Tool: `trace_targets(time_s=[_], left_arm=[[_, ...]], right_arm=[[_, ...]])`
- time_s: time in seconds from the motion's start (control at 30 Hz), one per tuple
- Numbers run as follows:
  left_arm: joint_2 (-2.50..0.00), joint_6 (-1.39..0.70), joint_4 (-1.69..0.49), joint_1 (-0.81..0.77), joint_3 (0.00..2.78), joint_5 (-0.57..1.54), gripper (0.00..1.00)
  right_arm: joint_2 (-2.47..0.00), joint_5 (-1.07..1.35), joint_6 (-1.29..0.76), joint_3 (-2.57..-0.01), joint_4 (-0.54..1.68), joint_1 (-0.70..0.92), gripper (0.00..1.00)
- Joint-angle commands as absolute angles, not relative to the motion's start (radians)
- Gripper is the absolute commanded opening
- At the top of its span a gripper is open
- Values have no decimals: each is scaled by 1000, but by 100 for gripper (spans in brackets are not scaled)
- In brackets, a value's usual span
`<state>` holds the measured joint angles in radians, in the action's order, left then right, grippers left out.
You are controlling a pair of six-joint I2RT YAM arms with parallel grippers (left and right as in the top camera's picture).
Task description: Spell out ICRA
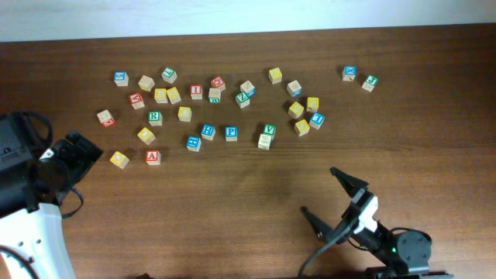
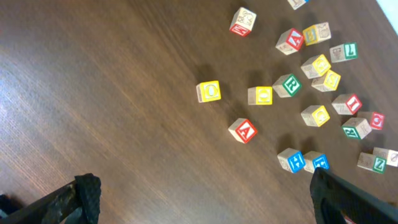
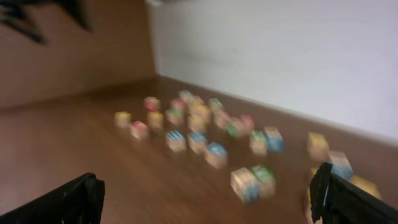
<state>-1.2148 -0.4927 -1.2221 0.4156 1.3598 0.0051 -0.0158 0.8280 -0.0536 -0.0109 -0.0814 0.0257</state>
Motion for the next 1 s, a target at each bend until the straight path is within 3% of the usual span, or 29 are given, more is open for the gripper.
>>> trace_targets(time_s=[0.0, 0.1, 0.3, 0.47, 0.6, 0.7, 0.77, 0.9, 0.97], left_arm=[[-1214, -508, -1238, 422, 1362, 16, 99], [-1214, -508, -1297, 422, 1362, 16, 99], [-1214, -508, -1327, 422, 1362, 17, 99], [-1214, -508, -1329, 422, 1362, 16, 99], [-1214, -508, -1329, 422, 1362, 16, 99], [-1214, -508, -1329, 422, 1362, 16, 99], [-1214, -508, -1330, 422, 1362, 16, 99], [-1214, -508, -1348, 422, 1362, 16, 99], [-1214, -508, -1348, 422, 1362, 16, 99]], right_arm=[[-12, 927, -141, -6, -231, 19, 98], [-12, 775, -283, -29, -495, 19, 98], [-13, 747, -248, -215, -480, 19, 98], [-96, 601, 40, -515, -14, 17, 98], [-310, 538, 120, -765, 278, 17, 98], [-516, 775, 119, -917, 380, 17, 98], [-717, 1058, 112, -1020, 386, 17, 98], [-917, 1505, 112, -1032, 379, 17, 98], [-1003, 1552, -11, -1032, 386, 22, 99]])
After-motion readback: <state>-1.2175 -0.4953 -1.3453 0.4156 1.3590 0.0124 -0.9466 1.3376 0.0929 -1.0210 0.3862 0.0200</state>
